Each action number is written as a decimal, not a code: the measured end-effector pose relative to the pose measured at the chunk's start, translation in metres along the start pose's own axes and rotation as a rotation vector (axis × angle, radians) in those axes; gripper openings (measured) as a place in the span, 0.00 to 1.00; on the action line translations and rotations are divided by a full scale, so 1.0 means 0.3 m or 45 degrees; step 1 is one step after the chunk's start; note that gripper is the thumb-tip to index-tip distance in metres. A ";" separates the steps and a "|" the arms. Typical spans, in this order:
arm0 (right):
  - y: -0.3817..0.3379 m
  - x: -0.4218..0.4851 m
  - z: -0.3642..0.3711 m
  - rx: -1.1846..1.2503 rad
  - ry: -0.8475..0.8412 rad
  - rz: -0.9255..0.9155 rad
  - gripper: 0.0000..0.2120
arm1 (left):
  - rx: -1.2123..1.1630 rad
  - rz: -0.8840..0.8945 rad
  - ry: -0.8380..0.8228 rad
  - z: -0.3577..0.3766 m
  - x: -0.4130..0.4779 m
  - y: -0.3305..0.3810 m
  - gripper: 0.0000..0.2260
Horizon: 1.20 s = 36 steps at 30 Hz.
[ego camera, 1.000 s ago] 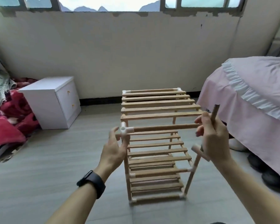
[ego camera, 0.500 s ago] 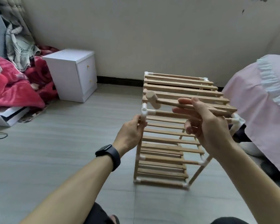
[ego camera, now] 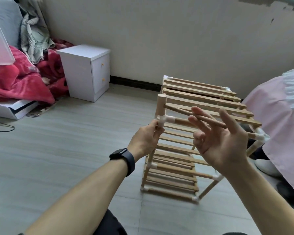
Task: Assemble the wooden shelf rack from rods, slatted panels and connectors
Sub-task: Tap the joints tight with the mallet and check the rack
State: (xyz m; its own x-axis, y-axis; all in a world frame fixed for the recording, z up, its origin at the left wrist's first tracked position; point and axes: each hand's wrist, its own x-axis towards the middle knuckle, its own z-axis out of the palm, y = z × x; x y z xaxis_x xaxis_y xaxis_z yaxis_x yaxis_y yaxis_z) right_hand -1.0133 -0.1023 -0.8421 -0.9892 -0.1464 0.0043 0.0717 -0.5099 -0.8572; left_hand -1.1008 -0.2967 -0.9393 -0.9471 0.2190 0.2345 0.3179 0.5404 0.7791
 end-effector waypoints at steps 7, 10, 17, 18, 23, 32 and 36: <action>-0.034 -0.026 -0.065 -0.075 -0.056 0.195 0.19 | 0.029 0.002 -0.014 -0.001 0.000 -0.002 0.10; -0.032 -0.044 -0.069 -0.442 -0.027 0.116 0.19 | 0.024 0.024 0.008 -0.004 -0.003 -0.001 0.14; -0.034 -0.055 -0.069 -1.449 0.107 -0.101 0.12 | 0.006 0.032 0.017 -0.003 -0.008 0.009 0.18; -0.035 -0.058 -0.071 -1.559 0.141 -0.137 0.10 | 0.011 0.032 0.018 -0.003 -0.007 0.009 0.17; -0.043 -0.088 -0.049 -1.854 0.152 -0.534 0.10 | 0.015 0.033 0.020 -0.006 -0.010 0.009 0.16; -0.013 -0.075 -0.013 -2.221 0.075 -0.781 0.12 | 0.008 0.018 0.003 -0.005 -0.006 0.003 0.14; -0.030 -0.059 -0.017 -2.134 0.076 -0.644 0.11 | 0.014 0.019 0.010 -0.003 -0.004 -0.002 0.15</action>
State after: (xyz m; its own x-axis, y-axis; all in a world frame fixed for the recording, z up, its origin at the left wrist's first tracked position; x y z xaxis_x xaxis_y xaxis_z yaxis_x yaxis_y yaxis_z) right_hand -0.9971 -0.0907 -0.8370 -0.8764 -0.2154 0.4307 -0.3773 0.8629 -0.3363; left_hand -1.1001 -0.2981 -0.9394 -0.9426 0.2207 0.2504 0.3322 0.5461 0.7690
